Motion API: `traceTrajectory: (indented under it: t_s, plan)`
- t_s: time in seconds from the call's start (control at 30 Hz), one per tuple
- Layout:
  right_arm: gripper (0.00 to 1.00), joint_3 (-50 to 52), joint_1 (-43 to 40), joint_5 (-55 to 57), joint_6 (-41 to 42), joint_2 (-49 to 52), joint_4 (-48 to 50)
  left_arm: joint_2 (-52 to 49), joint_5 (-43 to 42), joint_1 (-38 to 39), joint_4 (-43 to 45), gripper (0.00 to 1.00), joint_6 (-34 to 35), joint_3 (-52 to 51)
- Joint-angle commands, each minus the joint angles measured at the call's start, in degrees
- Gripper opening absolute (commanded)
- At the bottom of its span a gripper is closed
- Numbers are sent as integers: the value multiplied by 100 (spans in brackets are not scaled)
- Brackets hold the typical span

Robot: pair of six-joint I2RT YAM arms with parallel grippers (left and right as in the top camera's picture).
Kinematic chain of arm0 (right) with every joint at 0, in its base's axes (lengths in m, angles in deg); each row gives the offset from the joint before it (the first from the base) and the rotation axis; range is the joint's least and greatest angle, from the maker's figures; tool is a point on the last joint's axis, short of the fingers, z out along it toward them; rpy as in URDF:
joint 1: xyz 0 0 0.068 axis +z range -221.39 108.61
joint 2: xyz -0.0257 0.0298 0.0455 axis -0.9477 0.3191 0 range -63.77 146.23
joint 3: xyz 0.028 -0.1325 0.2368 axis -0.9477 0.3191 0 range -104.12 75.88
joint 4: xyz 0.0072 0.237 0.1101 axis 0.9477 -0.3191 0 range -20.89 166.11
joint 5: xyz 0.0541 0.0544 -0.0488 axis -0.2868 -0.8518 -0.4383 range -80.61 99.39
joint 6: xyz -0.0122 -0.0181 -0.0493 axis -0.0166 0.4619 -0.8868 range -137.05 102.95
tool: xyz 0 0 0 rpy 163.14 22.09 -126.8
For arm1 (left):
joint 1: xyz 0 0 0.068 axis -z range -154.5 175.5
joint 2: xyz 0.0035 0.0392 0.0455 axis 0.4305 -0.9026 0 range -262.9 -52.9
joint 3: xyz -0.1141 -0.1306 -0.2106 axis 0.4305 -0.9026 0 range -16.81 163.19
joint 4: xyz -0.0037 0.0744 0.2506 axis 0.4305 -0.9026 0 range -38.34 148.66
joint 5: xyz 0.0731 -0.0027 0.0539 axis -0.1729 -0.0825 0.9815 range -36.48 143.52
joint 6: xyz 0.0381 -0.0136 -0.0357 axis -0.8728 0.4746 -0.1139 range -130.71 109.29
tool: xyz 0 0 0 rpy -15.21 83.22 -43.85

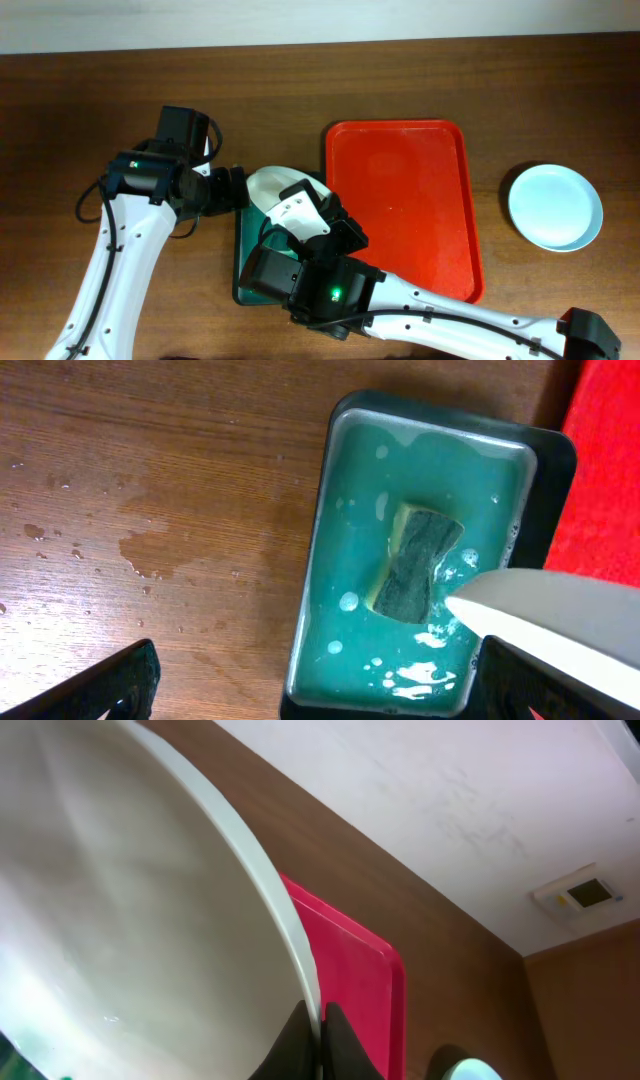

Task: Clean dirty plates on tray and stack at the side
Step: 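Lift the last plate with right gripper and tilt over green tray, then place the plate on top of the stack at the right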

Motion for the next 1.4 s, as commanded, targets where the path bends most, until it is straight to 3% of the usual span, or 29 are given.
traceTrajectory:
  t_s: [0.0,0.57,0.67,0.7,0.73,0.77,0.8,0.87,1.07,1.2,1.37]
  plan:
    - [4,-120,-120,201,306,-42,39,92,59,-20,-7,100,-90,79]
    - [4,-120,-127,-81,306,-42,114,92,59,-20,-7,99,-90,79]
    - [4,-118,-562,-131,876,-42,-20,92,59,-20,-7,99,-90,79]
    - [4,-118,-874,-365,1226,-42,-131,92,59,-20,-7,99,-90,79]
    - [4,-120,-1488,-1606,1274,-42,-146,92,59,-20,-7,100,-90,79]
    - [4,-177,-2317,-3788,1001,-46,-350,92,59,-20,-7,100,-90,79]
    - [4,-184,-3578,-6424,-48,-74,-407,92,61,-20,-7,99,-90,79]
    - [4,-184,-4826,-7560,-175,-251,-553,92,59,-20,-7,99,-90,79]
    - [4,-155,-8583,-7582,-597,-326,-1266,92,59,-20,-7,99,-90,79]
    - [4,-153,-10778,-6854,-546,-109,-1287,92,59,-20,-7,99,-90,79]
    - [4,284,-11875,-6826,-149,446,-922,92,59,-20,-7,100,-90,79]
